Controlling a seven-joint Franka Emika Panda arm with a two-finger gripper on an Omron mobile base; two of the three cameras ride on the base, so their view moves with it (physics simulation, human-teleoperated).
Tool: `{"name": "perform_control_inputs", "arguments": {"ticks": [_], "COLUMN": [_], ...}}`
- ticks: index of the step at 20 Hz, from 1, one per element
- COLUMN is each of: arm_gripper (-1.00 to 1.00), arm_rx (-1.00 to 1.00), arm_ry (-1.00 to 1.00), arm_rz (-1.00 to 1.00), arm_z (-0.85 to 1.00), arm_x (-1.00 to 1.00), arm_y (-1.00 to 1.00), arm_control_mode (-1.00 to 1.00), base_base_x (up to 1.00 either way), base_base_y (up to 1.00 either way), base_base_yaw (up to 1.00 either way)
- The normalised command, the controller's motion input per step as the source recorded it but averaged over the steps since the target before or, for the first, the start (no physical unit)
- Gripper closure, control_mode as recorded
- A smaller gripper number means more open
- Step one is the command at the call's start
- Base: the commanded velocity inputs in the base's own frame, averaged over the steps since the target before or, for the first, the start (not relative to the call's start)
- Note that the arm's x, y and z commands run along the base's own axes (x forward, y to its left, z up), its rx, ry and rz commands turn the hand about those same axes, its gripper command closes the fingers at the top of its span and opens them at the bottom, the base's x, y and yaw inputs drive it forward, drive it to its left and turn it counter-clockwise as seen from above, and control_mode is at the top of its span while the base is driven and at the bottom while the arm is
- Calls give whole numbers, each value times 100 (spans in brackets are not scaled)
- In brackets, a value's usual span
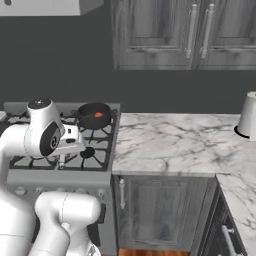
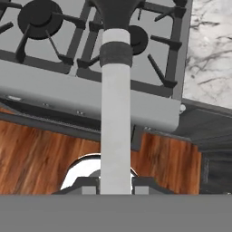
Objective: Put the bell pepper and sweet potato in the pot. Retrieve the spatula and lightly stir the vegetables in the pot.
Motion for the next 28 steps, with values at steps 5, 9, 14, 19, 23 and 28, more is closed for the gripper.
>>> {"name": "perform_control_inputs", "arguments": {"ticks": [5,9,14,19,23,28], "arm_gripper": [100,100,100,100,100,100], "arm_rx": [0,0,0,0,0,0], "arm_ry": [0,0,0,0,0,0], "arm_rz": [0,0,0,0,0,0], "arm_z": [0,0,0,0,0,0], "arm_x": [0,0,0,0,0,0], "arm_y": [0,0,0,0,0,0], "arm_control_mode": [100,100,100,100,100,100], "base_base_x": [27,31,42,43,46,51], "base_base_y": [-52,-47,-7,0,0,0], "base_base_yaw": [9,5,0,0,0,0]}}
